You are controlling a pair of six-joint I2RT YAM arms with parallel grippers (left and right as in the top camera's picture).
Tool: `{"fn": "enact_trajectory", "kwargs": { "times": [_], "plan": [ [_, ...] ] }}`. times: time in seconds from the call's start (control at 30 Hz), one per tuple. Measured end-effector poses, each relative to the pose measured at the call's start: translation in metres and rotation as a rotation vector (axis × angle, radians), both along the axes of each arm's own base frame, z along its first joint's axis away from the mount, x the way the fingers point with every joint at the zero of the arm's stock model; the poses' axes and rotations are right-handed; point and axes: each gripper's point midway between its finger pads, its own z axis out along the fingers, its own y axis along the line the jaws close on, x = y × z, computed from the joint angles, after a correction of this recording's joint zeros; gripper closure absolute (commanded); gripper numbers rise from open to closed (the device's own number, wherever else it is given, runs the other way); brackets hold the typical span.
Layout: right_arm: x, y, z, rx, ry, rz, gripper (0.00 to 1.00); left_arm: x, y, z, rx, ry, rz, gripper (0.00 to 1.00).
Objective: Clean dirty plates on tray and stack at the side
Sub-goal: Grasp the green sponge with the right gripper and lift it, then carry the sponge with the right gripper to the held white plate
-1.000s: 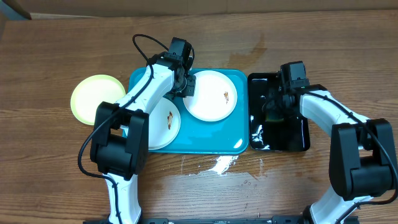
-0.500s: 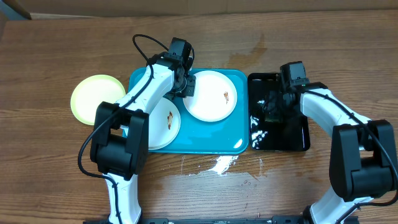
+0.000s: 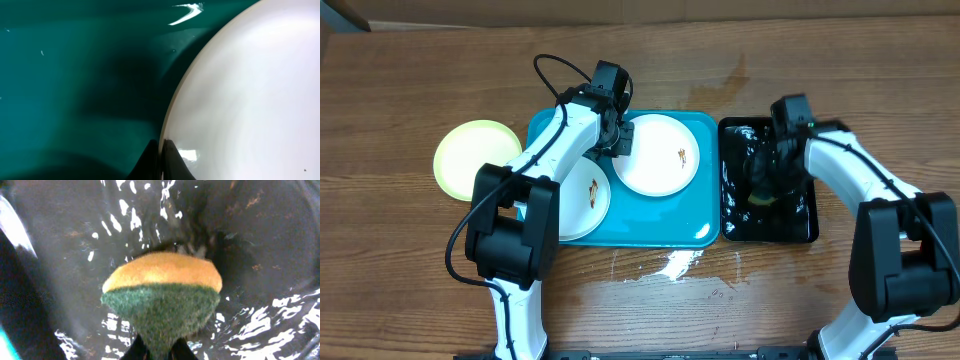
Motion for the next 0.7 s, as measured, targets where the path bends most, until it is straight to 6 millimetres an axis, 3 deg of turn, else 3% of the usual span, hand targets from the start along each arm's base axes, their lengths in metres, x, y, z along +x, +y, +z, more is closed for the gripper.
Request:
{"fn": "enact_trajectory", "kwargs": {
  "times": [0.13,0.27,0.53,0.7],
  "plan": [
    [0.015,0.004,0.035,0.014,-0.017,0.002,0.96,0.001,0.002,0.0,0.016,-0.004,-0.011,0.96],
    [0.015,0.005,0.056,0.018,-0.007,0.002,0.96,0.004,0.002,0.001,0.018,-0.019,-0.013,0.96],
    [0.009,0.004,0.06,0.014,0.019,0.002,0.96,0.011,0.002,0.006,0.021,-0.055,-0.009,0.96],
    [0.008,0.004,0.064,0.014,0.026,0.002,0.96,0.009,0.006,0.026,0.031,-0.08,-0.011,0.96]
  ]
}}
